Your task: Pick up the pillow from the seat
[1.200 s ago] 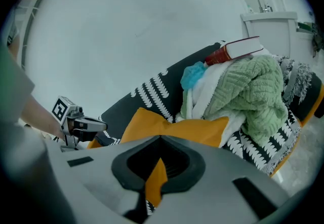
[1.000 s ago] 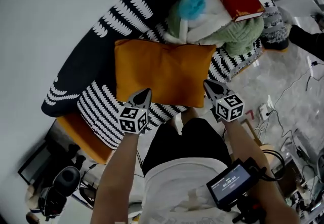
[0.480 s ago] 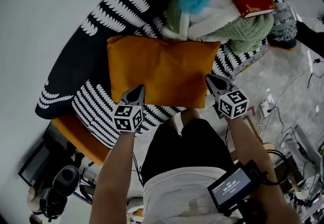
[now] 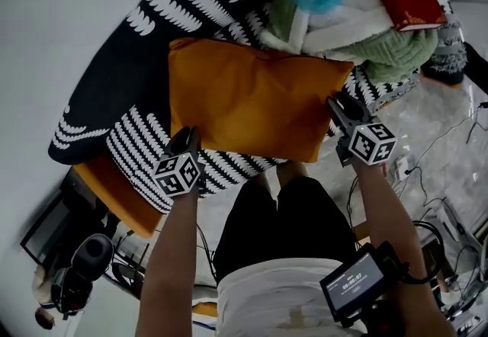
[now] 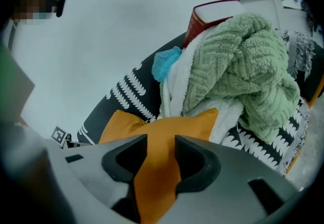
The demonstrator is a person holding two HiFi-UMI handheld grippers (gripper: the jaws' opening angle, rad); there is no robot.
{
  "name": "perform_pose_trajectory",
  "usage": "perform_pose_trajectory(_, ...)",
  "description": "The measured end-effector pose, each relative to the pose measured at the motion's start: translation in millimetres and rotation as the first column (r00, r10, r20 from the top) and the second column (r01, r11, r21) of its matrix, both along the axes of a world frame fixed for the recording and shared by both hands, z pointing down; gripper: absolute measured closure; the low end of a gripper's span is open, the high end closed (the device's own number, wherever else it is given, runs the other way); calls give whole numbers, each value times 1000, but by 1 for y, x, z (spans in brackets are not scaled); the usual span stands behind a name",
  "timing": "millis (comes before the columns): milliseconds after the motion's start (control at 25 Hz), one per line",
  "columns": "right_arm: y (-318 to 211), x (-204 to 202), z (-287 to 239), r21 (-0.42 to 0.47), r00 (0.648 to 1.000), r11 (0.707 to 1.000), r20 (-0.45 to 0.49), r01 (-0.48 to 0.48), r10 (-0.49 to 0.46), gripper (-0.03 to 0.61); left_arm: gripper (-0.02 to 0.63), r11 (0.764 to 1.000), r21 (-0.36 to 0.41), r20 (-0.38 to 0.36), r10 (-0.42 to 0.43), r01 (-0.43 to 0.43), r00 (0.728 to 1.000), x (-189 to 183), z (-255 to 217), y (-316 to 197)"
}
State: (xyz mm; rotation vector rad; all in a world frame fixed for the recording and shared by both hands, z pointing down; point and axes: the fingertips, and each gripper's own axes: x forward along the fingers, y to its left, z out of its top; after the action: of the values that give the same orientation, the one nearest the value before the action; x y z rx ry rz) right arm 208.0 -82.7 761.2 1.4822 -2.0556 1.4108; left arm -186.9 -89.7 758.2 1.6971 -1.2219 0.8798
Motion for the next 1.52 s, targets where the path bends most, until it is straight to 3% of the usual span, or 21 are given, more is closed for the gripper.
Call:
perform_pose_trajectory(120, -4, 9, 8, -27, 998, 998, -33, -52, 51, 325, 438, 996, -12, -26, -87, 87, 996, -25, 7, -2)
perform_pose_trajectory(240, -3, 17, 17, -61, 991, 990, -58, -126, 123, 260, 384, 995, 4, -74, -103, 103, 992, -32, 9, -22)
perform_pose_trajectory(480, -5, 26, 40, -147, 940, 936, 77, -319, 333, 203, 246, 997, -32, -145, -78, 74, 986, -22, 26, -69)
perform_pose_trajectory(640, -6, 20, 52, -227, 922, 918, 141, -325, 361, 190, 215, 993, -98, -183, -87, 70, 979, -18, 42, -73)
perform_pose_trajectory(800, -10, 16, 58, -271, 929, 920, 161, -282, 332, 192, 215, 991, -115, -190, -93, 72, 977, -16, 49, -75)
perform_pose_trajectory(920, -8, 16, 60, -283, 936, 926, 175, -251, 307, 202, 237, 989, -125, -170, -104, 83, 980, -12, 55, -72)
perform_pose_trajectory(1120, -10, 6, 52, -253, 944, 941, 182, -226, 276, 304, 368, 987, -140, -93, -88, 74, 992, -7, 59, -69)
perform_pose_trajectory(1520, -6, -7, 34, -173, 961, 972, 199, -160, 194, 436, 517, 997, -77, -45, -13, 10, 999, -2, 38, -62)
